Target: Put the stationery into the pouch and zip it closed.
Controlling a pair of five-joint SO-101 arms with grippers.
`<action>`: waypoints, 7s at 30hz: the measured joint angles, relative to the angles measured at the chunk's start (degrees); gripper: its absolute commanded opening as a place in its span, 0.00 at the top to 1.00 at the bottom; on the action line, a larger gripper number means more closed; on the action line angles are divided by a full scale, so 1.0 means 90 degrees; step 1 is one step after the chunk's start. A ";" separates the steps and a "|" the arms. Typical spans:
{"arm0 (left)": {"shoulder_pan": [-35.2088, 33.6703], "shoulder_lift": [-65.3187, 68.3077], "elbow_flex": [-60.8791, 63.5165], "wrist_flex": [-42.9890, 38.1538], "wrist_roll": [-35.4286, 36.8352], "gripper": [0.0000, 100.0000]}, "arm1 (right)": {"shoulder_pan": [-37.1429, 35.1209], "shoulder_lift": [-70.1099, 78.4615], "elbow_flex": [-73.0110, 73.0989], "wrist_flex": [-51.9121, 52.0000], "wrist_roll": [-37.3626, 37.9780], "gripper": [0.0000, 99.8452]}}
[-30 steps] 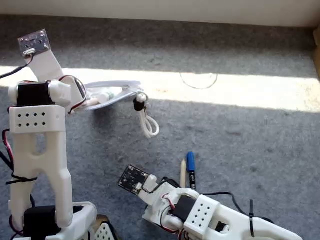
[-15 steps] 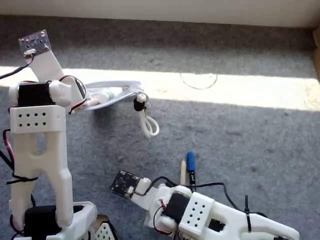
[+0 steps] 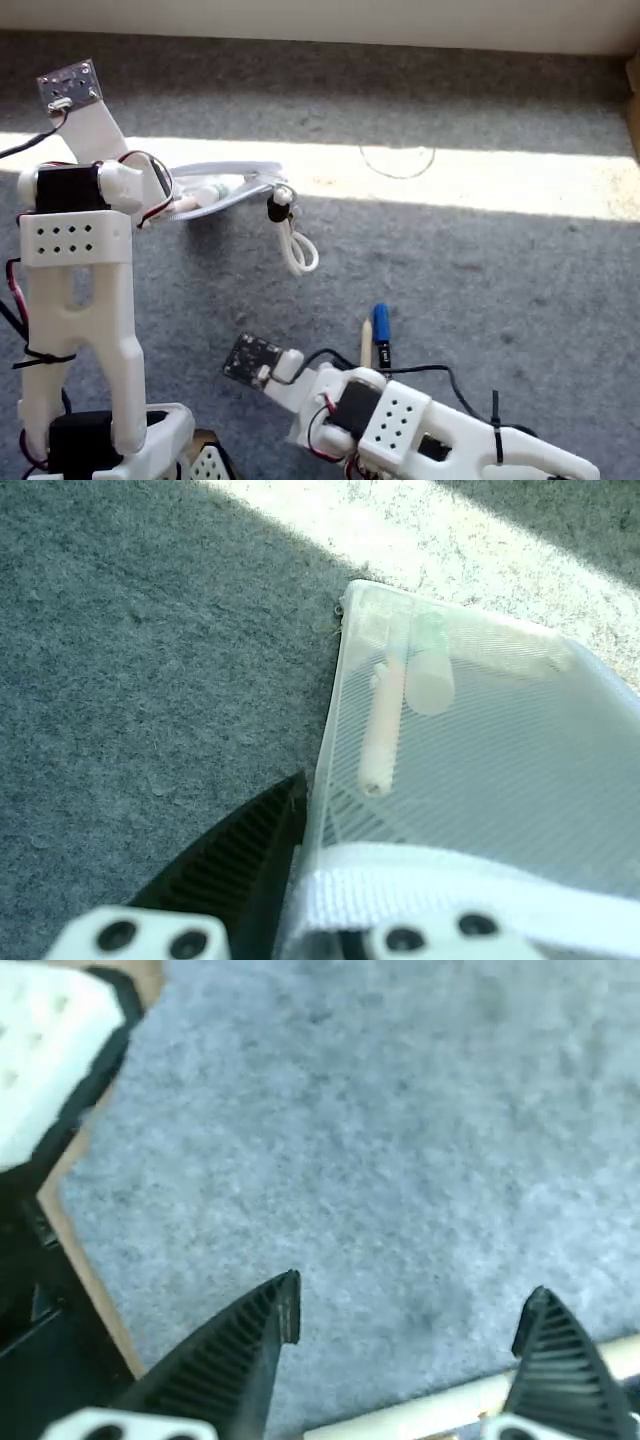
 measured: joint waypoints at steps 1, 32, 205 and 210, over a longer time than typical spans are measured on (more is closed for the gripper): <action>0.0000 0.0000 0.0000 0.0000 0.0000 0.96 | 0.0215 0.0000 0.0000 0.0029 0.0000 0.68; 0.0000 0.0000 0.0000 0.0000 0.0000 0.96 | -0.0332 0.0000 -0.0645 0.1387 0.0527 0.68; 0.0000 0.0000 0.0000 0.0000 0.0000 0.96 | 0.2188 0.0195 -0.4718 -0.5118 0.0000 0.99; 0.0000 0.0000 0.0000 0.0000 0.0000 0.96 | 0.2188 0.0205 -0.3585 -0.6759 0.0967 0.99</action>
